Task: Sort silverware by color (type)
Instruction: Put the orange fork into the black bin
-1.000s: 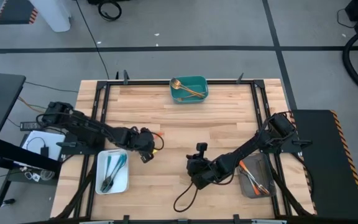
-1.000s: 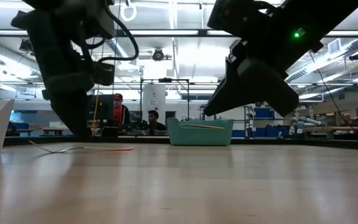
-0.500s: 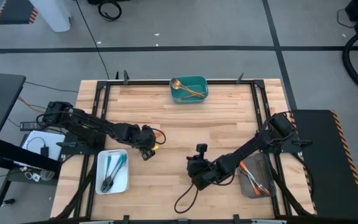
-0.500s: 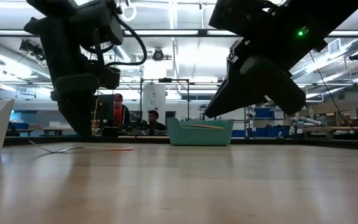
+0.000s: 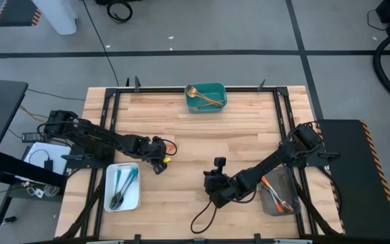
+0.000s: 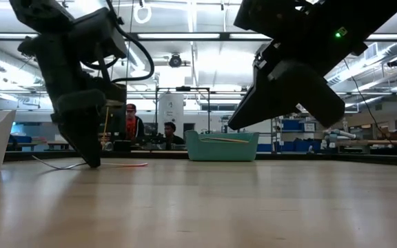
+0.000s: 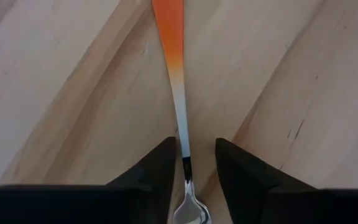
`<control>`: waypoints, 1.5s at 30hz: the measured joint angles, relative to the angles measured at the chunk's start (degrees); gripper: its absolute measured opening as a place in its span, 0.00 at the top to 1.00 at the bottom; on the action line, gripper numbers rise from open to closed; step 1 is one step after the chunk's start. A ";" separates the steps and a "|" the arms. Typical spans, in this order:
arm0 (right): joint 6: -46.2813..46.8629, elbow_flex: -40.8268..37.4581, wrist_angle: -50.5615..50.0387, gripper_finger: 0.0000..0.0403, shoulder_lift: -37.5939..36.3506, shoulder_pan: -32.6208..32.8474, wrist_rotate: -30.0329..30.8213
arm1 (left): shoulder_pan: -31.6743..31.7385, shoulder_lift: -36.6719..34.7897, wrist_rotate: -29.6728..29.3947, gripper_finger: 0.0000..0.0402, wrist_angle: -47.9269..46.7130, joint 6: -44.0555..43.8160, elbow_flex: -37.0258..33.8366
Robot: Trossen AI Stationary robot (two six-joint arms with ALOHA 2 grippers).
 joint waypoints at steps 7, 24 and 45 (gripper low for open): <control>-0.23 0.00 0.24 0.98 0.02 0.00 0.04 | 0.10 0.11 0.19 0.90 -0.23 0.65 -0.06; -0.35 0.00 0.33 0.98 0.02 0.00 0.09 | -0.04 -1.36 0.87 0.97 -0.60 2.31 0.29; -0.32 -0.02 -1.50 0.98 -0.26 0.00 1.53 | -0.36 -1.53 -2.25 0.98 2.54 10.38 5.47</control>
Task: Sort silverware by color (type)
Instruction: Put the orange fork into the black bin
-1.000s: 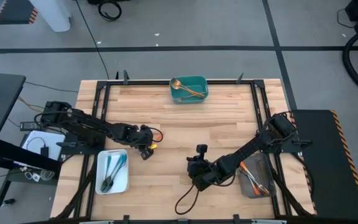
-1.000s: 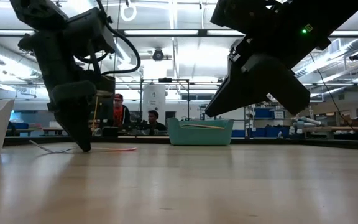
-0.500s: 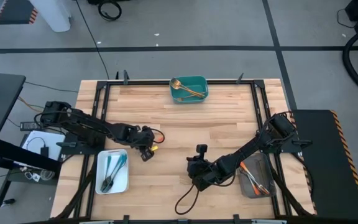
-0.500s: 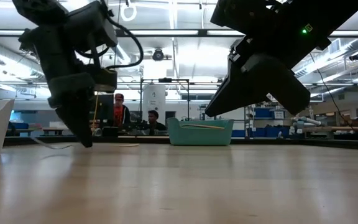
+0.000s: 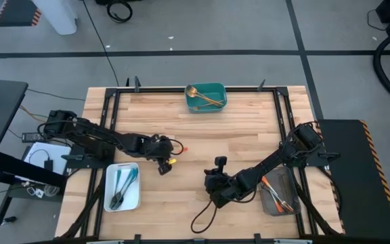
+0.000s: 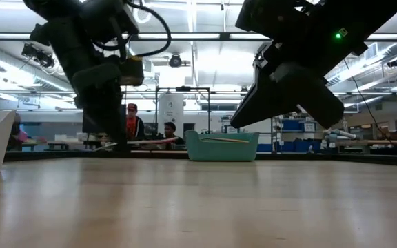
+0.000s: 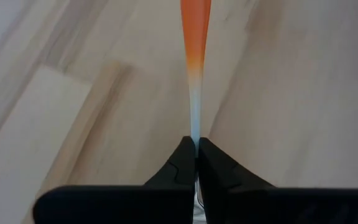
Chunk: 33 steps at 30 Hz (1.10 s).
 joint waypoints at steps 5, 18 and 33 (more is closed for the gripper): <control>-6.98 0.00 0.11 0.98 -0.02 -0.07 5.71 | -0.02 0.02 -0.09 0.97 4.87 1.68 0.04; -37.79 0.00 17.10 0.73 -0.09 -4.55 -1.71 | 0.07 0.02 3.43 0.96 13.18 -1.23 0.09; -57.82 0.00 23.31 0.59 -0.13 -10.56 -6.22 | 0.20 0.02 6.90 0.96 20.07 -6.88 0.11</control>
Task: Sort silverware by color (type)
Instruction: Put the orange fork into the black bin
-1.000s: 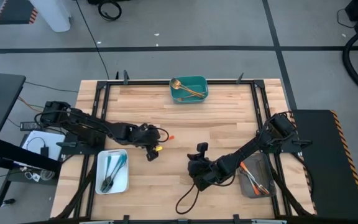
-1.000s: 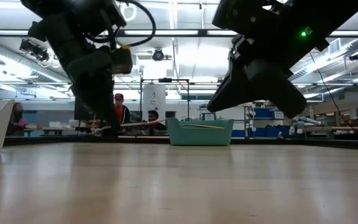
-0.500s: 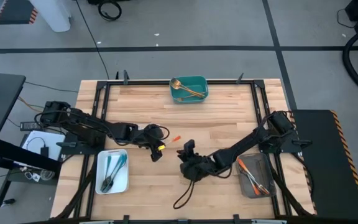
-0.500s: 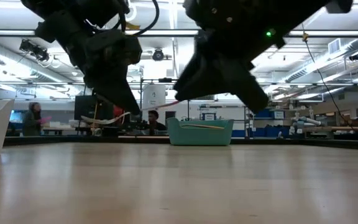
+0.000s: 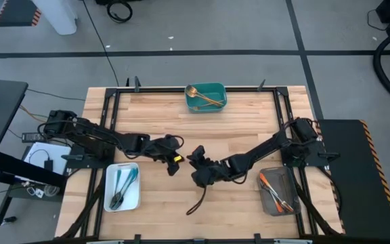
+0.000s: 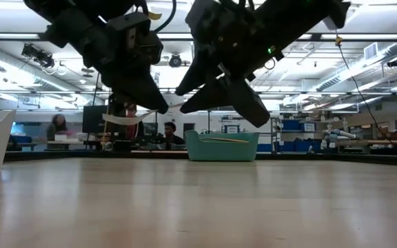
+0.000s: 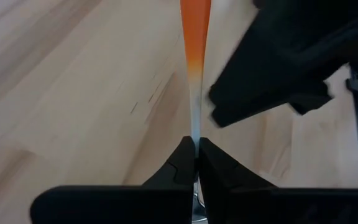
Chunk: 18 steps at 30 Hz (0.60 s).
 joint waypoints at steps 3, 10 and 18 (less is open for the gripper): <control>-0.76 0.00 0.00 0.60 0.00 -0.89 -1.13 | 0.00 0.00 0.00 0.96 1.45 -0.55 0.00; -0.84 0.00 0.25 0.70 0.00 -2.28 -1.03 | 0.00 0.00 0.85 0.96 2.22 -1.33 0.00; -1.06 -0.01 0.00 0.93 -0.02 -2.62 -1.75 | 0.08 0.02 0.99 0.96 2.55 -1.15 0.00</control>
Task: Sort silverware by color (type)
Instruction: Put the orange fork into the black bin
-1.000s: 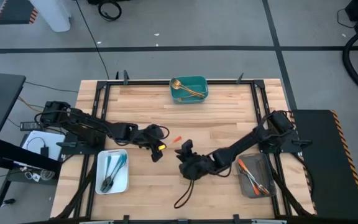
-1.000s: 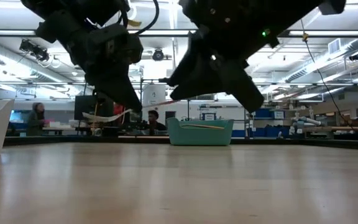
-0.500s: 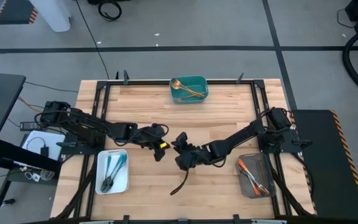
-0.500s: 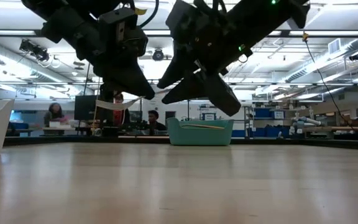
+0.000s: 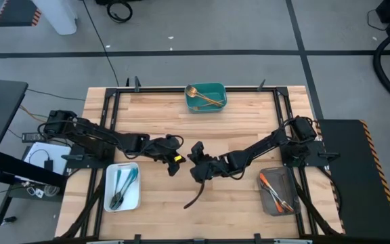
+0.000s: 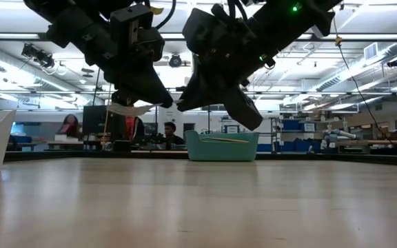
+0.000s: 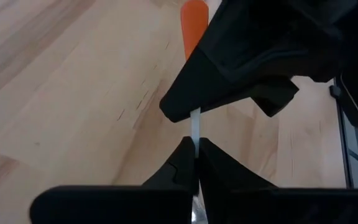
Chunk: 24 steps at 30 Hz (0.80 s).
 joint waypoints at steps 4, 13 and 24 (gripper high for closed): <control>0.06 -0.06 -0.07 0.97 0.02 0.02 -1.08 | 0.21 0.00 0.10 0.94 -0.03 0.12 0.00; 0.77 -0.01 -1.53 0.97 0.02 0.42 -3.39 | 0.67 0.00 -0.31 0.66 1.85 4.33 0.02; 10.63 0.01 -10.80 0.97 0.02 3.20 -3.16 | 2.82 -4.37 -1.66 0.58 -1.67 14.77 -0.02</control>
